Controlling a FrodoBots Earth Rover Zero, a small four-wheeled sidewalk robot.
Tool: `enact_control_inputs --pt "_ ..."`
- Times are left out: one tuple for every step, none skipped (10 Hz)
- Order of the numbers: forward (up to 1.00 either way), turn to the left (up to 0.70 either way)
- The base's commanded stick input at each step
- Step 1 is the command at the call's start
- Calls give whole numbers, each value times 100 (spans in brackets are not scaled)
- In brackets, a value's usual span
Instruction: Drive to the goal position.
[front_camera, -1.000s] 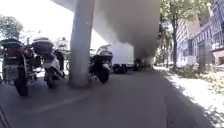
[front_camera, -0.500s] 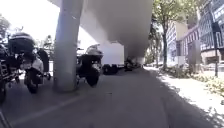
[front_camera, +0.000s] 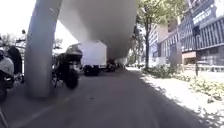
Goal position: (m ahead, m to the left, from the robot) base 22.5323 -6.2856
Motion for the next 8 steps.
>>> enact_control_inputs --pt "45 0" --pt "45 0" --pt "45 0" --pt "45 0" --pt "45 0" --pt "45 0" --pt "45 0" --pt "45 0"
